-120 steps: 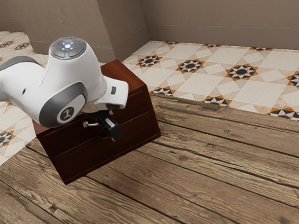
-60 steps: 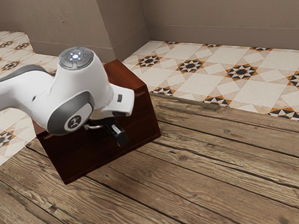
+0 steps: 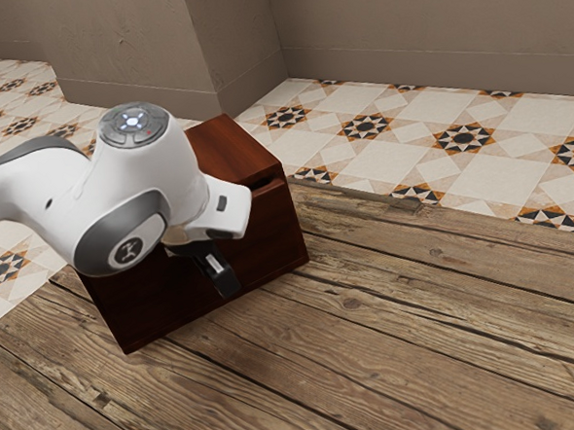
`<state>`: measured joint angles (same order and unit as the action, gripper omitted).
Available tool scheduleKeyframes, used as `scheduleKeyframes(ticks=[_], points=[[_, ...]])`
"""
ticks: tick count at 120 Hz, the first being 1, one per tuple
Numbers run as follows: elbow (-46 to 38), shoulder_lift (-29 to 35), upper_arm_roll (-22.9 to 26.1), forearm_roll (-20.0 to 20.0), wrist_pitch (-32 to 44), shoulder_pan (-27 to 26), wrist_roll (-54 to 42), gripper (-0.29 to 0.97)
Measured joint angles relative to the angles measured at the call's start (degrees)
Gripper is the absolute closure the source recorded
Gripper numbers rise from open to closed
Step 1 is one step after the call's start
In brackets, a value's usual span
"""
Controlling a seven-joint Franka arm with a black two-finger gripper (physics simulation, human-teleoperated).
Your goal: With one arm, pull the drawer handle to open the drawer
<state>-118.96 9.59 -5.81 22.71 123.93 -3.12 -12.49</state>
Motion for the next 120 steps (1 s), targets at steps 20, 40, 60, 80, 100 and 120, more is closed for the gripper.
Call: scheduleKeyframes(ticks=[20, 40, 60, 80, 100, 120], points=[[-1.1, 1.44, 0.15, 0.04, -0.46, -0.75, -0.04, 0.02], [-2.38, 2.52, 0.15, 0.11, -0.69, -1.35, -0.08, 0.0], [-3.48, 3.89, 0.17, 0.04, -0.79, -2.09, -0.07, 0.02], [-3.79, 5.25, 0.18, -0.06, -1.49, -3.09, -0.09, 0.05], [-4.11, 6.27, 0.17, -0.11, -2.6, -3.88, -0.1, 0.03], [-4.92, 7.37, 0.16, -0.08, -3.96, -5.12, -0.1, 0.01]])
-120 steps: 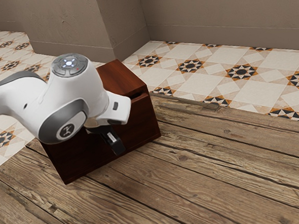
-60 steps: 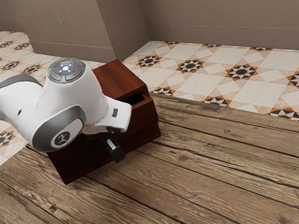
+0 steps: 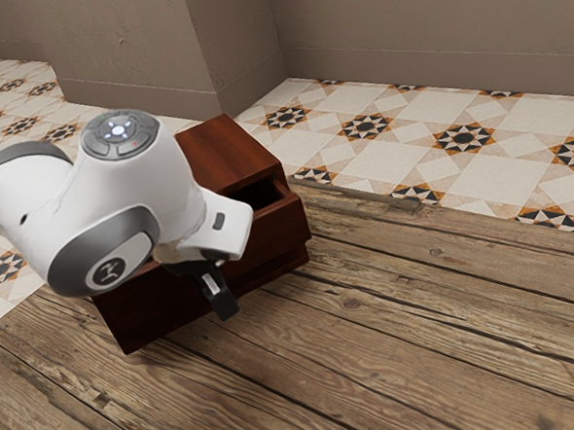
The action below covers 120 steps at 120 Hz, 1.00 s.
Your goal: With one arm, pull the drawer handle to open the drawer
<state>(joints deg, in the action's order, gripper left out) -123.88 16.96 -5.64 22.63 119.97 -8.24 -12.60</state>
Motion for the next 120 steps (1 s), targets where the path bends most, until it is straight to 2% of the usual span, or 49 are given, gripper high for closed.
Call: scheduleKeyframes(ticks=[14, 31, 42, 52, 65, 100, 120], points=[[-0.49, 1.11, -0.02, -0.77, -1.0, -0.55, -0.13, 0.02], [-0.58, 1.55, 0.09, -4.27, -1.89, -0.22, -0.58, -0.08], [-0.53, 2.08, 0.11, -6.5, -2.53, -0.52, -0.97, -0.02], [-0.57, 2.61, 0.45, -7.89, -3.12, -0.9, -1.23, -0.01], [-0.62, 3.79, 1.43, -8.67, -4.15, -1.01, -1.51, 0.05], [-0.56, 7.04, 3.29, -9.41, -7.44, -0.99, -1.97, 0.01], [2.44, 6.47, 3.3, -10.33, -10.38, -0.98, -2.16, 0.01]])
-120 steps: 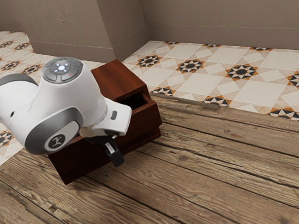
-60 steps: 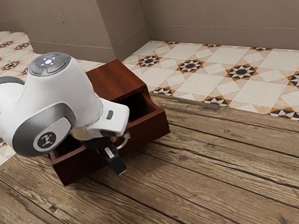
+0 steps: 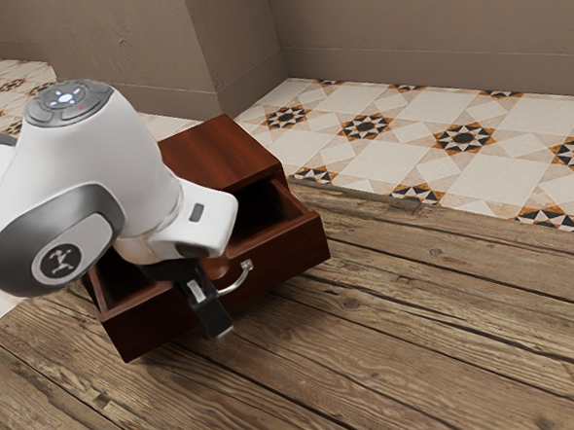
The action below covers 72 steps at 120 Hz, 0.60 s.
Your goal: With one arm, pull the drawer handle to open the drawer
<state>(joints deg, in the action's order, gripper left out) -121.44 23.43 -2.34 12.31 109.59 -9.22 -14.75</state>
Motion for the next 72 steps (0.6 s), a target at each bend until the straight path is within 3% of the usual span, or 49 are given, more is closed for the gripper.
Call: scheduleKeyframes(ticks=[12, 32, 47, 72], points=[[8.48, -4.81, 0.0, -0.78, -3.74, 0.0, -0.13, 0.0], [25.29, -16.24, -0.08, -5.43, -8.71, 0.04, -0.13, 0.0], [29.82, -19.07, -0.26, -8.97, -9.78, 0.74, -0.17, 0.0], [31.12, -19.5, 0.05, -10.54, -10.63, 0.11, -0.18, 0.0]])
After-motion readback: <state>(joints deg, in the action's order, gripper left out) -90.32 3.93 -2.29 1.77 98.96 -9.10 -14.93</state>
